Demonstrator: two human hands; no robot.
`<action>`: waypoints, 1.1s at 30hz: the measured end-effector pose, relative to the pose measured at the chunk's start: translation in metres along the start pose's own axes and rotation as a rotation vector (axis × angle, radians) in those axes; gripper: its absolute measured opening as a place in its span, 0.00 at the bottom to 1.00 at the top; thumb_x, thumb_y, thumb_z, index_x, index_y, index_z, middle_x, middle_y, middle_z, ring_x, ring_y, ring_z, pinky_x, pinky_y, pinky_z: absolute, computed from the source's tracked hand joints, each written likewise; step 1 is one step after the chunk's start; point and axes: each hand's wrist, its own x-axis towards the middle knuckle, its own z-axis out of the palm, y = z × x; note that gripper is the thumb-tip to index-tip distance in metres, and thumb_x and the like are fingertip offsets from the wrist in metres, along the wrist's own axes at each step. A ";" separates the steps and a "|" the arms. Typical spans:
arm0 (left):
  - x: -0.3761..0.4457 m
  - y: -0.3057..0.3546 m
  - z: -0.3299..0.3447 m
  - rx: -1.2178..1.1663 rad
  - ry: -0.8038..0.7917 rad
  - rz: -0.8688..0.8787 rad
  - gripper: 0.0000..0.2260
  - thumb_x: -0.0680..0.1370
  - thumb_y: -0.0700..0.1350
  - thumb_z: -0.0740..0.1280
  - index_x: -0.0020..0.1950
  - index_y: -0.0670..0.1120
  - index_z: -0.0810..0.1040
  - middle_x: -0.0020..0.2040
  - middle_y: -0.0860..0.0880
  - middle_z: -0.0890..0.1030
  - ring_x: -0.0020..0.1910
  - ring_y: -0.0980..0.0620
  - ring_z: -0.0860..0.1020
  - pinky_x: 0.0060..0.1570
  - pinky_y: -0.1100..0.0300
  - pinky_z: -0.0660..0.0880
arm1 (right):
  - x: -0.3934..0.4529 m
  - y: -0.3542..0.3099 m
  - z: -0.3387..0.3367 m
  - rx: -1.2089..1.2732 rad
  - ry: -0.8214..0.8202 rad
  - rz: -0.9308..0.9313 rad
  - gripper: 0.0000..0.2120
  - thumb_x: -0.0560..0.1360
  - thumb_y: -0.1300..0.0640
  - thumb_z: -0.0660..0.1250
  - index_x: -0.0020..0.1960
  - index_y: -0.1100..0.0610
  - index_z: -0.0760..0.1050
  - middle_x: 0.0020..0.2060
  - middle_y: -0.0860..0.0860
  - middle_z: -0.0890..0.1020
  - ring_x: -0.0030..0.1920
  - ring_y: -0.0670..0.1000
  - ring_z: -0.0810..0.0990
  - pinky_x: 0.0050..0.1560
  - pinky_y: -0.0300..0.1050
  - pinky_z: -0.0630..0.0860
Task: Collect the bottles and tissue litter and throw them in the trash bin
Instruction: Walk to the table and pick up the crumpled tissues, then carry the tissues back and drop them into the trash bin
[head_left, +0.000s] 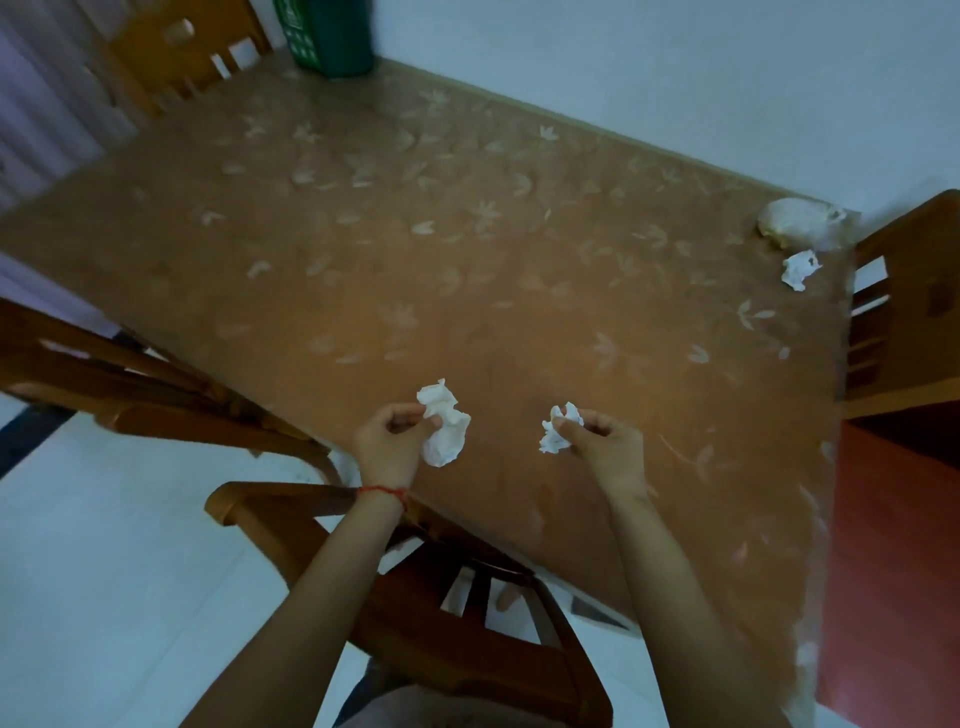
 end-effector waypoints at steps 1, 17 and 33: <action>-0.003 0.001 -0.006 -0.017 0.025 0.003 0.07 0.68 0.34 0.73 0.38 0.44 0.78 0.35 0.53 0.76 0.35 0.59 0.74 0.30 0.78 0.70 | -0.003 -0.003 0.003 -0.002 -0.025 -0.015 0.02 0.70 0.61 0.71 0.39 0.58 0.82 0.30 0.49 0.84 0.36 0.44 0.82 0.49 0.41 0.76; -0.038 0.016 -0.122 -0.122 0.382 0.081 0.07 0.68 0.36 0.73 0.45 0.40 0.80 0.39 0.47 0.79 0.39 0.51 0.77 0.43 0.63 0.75 | -0.069 -0.052 0.088 -0.034 -0.368 -0.198 0.04 0.73 0.60 0.69 0.39 0.56 0.81 0.28 0.44 0.83 0.33 0.38 0.82 0.33 0.27 0.74; -0.116 -0.059 -0.351 -0.296 0.755 0.020 0.08 0.66 0.33 0.74 0.39 0.43 0.78 0.34 0.49 0.79 0.28 0.65 0.76 0.34 0.73 0.75 | -0.219 -0.028 0.272 -0.258 -0.703 -0.270 0.03 0.71 0.61 0.71 0.44 0.60 0.81 0.34 0.54 0.82 0.31 0.48 0.78 0.30 0.36 0.76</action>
